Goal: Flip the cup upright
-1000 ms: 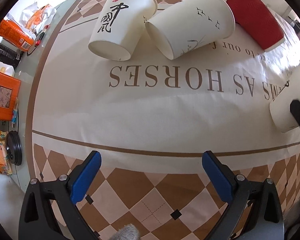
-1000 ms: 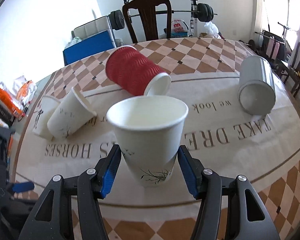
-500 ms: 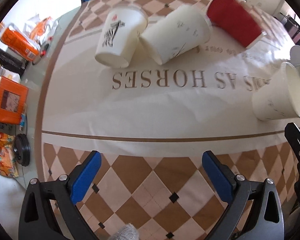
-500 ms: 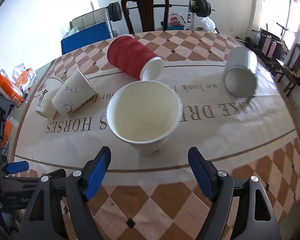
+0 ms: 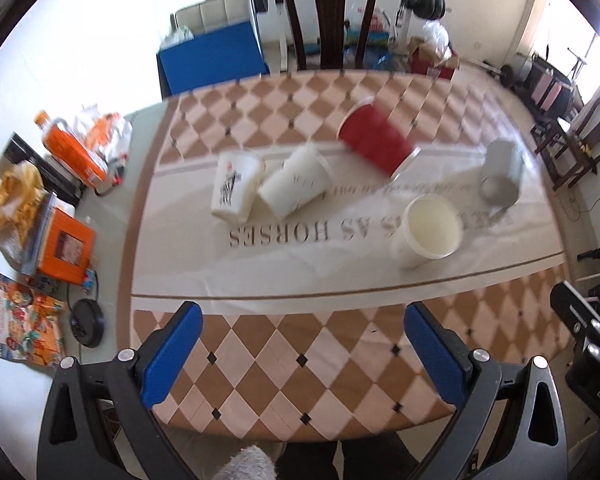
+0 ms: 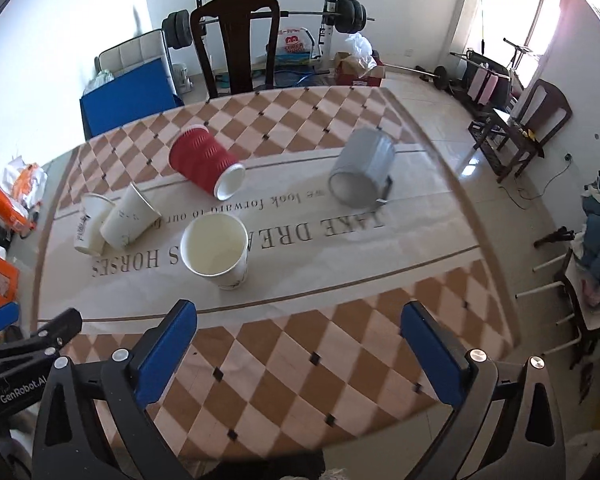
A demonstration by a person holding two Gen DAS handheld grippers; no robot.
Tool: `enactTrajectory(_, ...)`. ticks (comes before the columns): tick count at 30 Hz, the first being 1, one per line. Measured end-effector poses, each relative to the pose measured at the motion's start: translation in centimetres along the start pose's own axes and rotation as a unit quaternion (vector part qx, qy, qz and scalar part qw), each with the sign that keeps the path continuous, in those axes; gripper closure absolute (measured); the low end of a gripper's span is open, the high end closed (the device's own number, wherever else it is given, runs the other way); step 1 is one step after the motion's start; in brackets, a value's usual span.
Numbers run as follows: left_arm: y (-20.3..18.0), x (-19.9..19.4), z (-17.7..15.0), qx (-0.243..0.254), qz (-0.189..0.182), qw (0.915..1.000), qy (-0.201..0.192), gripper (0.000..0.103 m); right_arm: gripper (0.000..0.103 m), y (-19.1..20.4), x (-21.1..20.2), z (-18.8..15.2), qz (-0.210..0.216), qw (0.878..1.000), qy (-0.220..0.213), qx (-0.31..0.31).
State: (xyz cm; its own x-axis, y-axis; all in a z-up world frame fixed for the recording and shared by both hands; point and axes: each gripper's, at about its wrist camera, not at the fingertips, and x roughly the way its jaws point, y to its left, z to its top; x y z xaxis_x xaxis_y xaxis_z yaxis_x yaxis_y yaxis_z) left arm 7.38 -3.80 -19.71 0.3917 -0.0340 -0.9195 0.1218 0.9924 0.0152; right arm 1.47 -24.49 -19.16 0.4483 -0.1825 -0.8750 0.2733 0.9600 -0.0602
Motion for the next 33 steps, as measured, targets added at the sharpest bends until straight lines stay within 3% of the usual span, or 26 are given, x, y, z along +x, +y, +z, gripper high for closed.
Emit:
enactTrajectory(6, -0.5, -7.3, 1.5, -0.013, 0.006, 0.9992, -0.037, 0.000, 0.000, -1.9, -7.1, 1.8, 0.017, 1.000, -0.003, -0.002)
enactTrajectory(16, -0.3, -13.4, 1.6, -0.044, 0.011, 0.9976, -0.052, 0.000, 0.000, -3.6, -15.8, 4.2, 0.036, 0.999, -0.024, -0.006)
enactTrajectory(23, -1.1, -16.0, 1.2, -0.037, 0.011, 0.9972, -0.065, 0.000, 0.000, -4.2, -18.7, 4.5, 0.039, 0.999, -0.029, -0.014)
enactTrajectory(33, -1.5, -16.4, 1.0, -0.035, 0.014, 0.9977, -0.057, 0.000, 0.000, -5.2, -20.2, 4.7, 0.035, 0.999, -0.036, -0.013)
